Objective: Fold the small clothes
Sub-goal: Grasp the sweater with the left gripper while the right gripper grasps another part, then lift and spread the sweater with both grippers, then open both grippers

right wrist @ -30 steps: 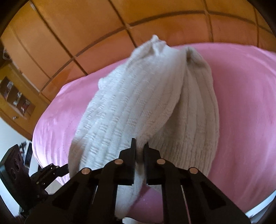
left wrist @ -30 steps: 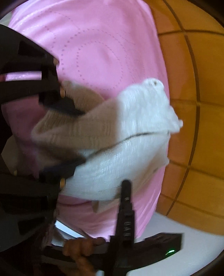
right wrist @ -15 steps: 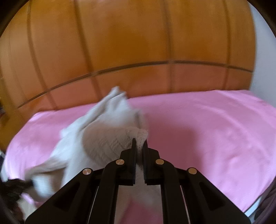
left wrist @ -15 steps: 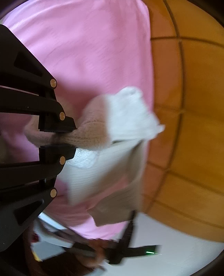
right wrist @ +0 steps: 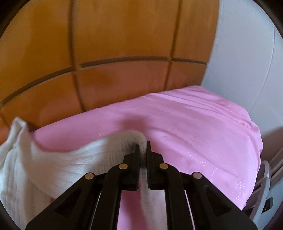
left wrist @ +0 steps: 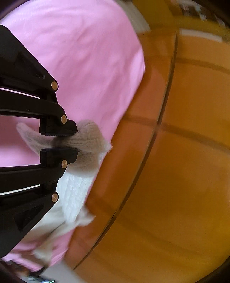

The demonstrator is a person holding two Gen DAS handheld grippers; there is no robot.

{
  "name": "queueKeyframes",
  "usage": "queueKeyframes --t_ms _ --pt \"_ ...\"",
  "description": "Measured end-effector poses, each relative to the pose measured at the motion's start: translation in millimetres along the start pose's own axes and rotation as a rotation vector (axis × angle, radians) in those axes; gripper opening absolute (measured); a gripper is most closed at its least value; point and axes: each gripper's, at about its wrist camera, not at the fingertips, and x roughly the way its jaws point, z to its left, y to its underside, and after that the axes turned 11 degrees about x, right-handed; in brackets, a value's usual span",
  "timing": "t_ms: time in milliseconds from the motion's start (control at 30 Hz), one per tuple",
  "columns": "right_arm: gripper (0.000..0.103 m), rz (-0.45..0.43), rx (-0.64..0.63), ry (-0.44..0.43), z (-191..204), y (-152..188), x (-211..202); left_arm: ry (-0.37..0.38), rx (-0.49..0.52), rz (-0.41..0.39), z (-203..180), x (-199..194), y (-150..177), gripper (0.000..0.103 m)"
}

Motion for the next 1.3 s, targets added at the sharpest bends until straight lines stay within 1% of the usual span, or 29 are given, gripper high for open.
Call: queueKeyframes --t_ms 67,100,133,167,200,233,267,300,367,400,433,467,500,533,567,633,667,700,767,833,900,933,967,1000,1067,1100,1200,1267,1300 --pt "0.008 0.025 0.02 -0.009 -4.8 -5.8 10.3 -0.037 -0.039 0.025 11.6 15.3 -8.6 0.01" --pt "0.013 0.029 0.023 -0.011 -5.5 -6.0 12.4 -0.051 -0.059 0.045 14.4 21.9 -9.6 0.016" --pt "0.022 0.017 0.021 -0.014 -6.0 -4.4 10.0 -0.057 -0.062 0.055 13.0 24.2 -8.1 0.021" --pt "0.033 0.009 0.018 -0.02 -4.4 -3.9 8.3 -0.066 -0.06 0.051 10.4 25.1 -5.2 0.042" --pt "0.053 -0.001 0.014 -0.037 -3.1 0.3 2.0 -0.081 -0.06 0.029 11.1 19.8 0.9 0.065" --pt "0.054 -0.007 0.012 -0.057 -2.1 2.9 -2.3 -0.086 -0.064 0.011 12.2 13.6 6.5 0.068" --pt "0.054 -0.01 0.001 -0.079 -0.5 7.6 -7.9 -0.057 -0.068 0.006 10.0 9.4 15.3 0.068" --pt "0.054 0.001 -0.024 -0.117 3.1 16.9 -17.6 0.02 -0.073 0.023 6.2 6.7 27.9 0.068" --pt "0.054 0.049 -0.041 -0.214 6.8 34.9 -31.3 0.094 -0.063 0.06 -1.5 2.4 45.8 0.067" --pt "0.052 0.114 -0.042 -0.306 8.2 51.3 -40.3 0.145 -0.053 0.085 -7.7 1.5 60.8 0.059" --pt "0.05 0.16 -0.043 -0.364 9.1 63.3 -46.4 0.208 -0.048 0.115 -13.4 1.8 74.9 0.055" --pt "0.048 0.221 -0.043 -0.438 10.6 79.7 -53.3 0.289 -0.04 0.173 -24.4 2.1 97.3 0.049" --pt "0.044 0.27 -0.042 -0.489 11.8 92.5 -57.8 0.337 -0.035 0.208 -32.0 1.7 113.0 0.045" --pt "0.04 0.322 -0.043 -0.543 13.0 106.1 -62.4 0.398 -0.03 0.244 -41.6 0.1 131.6 0.043" --pt "0.038 0.378 -0.046 -0.601 14.7 122.7 -68.7 0.441 -0.029 0.272 -48.7 -1.2 144.2 0.039" --pt "0.036 0.466 -0.046 -0.677 16.5 152.9 -77.9 0.556 -0.049 0.35 -67.7 -5.8 179.9 0.039" --pt "0.035 0.507 -0.052 -0.694 18.9 166.5 -81.6 0.583 -0.052 0.37 -77.5 -11.5 191.7 0.039" --pt "0.034 0.527 -0.055 -0.701 20.9 175.8 -84.0 0.617 -0.053 0.39 -87.9 -15.8 205.9 0.039" --pt "0.033 0.569 -0.053 -0.72 21.0 192.1 -85.8 0.661 -0.049 0.414 -103.3 -21.4 221.6 0.039" --pt "0.032 0.615 -0.042 -0.717 22.6 210.1 -86.0 0.677 -0.041 0.447 -120.3 -21.5 233.9 0.039" --pt "0.025 0.642 -0.029 -0.742 24.1 220.9 -85.2 0.673 -0.026 0.442 -136.4 -24.6 245.1 0.039" --pt "0.021 0.647 -0.029 -0.754 26.0 223.8 -85.8 0.67 -0.021 0.435 -140.1 -25.2 245.3 0.039" --pt "0.018 0.647 -0.031 -0.758 27.9 225.1 -85.2 0.688 -0.017 0.438 -146.0 -26.2 245.2 0.027" --pt "0.013 0.648 -0.031 -0.756 31.5 225.3 -83.9 0.695 -0.003 0.443 -147.1 -26.4 239.5 0.009" --pt "0.009 0.643 -0.041 -0.752 37.6 222.1 -85.6 0.666 0.037 0.41 -150.6 -32.1 231.5 0.008" --pt "0.008 0.611 -0.061 -0.753 39.2 216.0 -94.5 0.668 0.046 0.381 -148.7 -38.3 221.5 0.007" --pt "0.005 0.501 -0.092 -0.794 36.4 186.6 -126.6 0.677 0.045 0.313 -133.9 -62.8 196.1 0.006" --pt "0.005 0.395 -0.106 -0.829 27.0 159.7 -160.0 0.68 0.04 0.27 -118.9 -81.4 180.2 0.006" --pt "0.005 0.355 -0.109 -0.837 18.8 151.3 -172.9 0.677 0.033 0.244 -108.6 -92.1 166.9 0.006"
